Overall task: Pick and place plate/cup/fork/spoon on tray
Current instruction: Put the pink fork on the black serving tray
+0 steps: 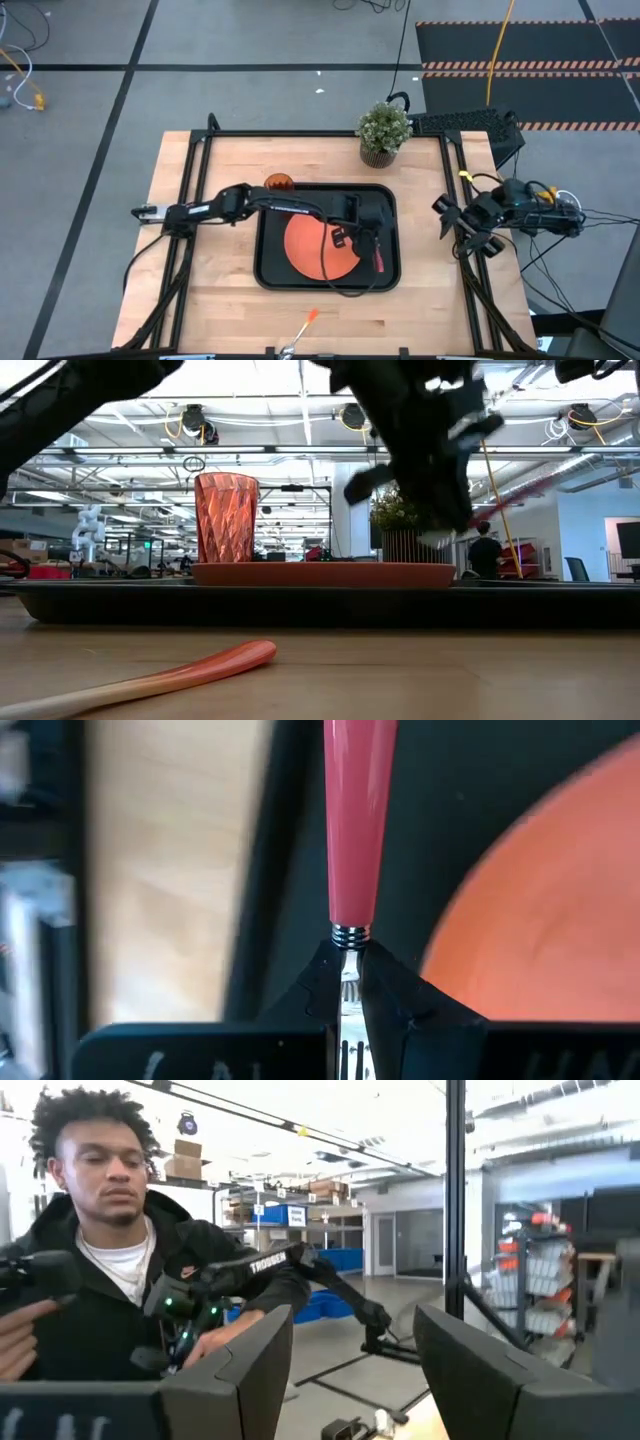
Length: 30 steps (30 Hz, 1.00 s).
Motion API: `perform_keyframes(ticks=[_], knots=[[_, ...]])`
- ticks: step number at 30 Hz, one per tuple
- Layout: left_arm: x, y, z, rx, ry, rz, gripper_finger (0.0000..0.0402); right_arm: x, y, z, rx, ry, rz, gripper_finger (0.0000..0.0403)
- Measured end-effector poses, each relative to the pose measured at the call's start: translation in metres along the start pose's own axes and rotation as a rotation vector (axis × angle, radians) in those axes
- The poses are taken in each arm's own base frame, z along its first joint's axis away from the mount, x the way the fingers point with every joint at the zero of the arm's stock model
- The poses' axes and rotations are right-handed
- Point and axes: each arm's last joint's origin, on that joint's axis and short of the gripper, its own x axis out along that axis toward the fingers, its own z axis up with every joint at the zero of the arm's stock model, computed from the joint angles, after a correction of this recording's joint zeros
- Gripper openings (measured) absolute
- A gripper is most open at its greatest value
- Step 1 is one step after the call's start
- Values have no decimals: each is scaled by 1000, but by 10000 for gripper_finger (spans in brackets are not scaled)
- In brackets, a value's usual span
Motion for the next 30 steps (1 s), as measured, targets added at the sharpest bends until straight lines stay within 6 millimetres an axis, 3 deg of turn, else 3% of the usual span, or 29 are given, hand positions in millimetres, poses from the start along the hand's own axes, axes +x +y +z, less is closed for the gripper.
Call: perform_keyframes(ticks=[3,9,20,30], knots=[[11,-4,1,54,25,-15,18,-1,0,0,-6,3,-3,203],[12,-2,9,136,8,29,18,0,0,-2,5,16,-9,203],[11,4,15,116,-21,104,77,0,-1,-3,18,26,-13,203],[11,6,15,50,10,121,80,-1,-1,-5,50,40,-17,203]])
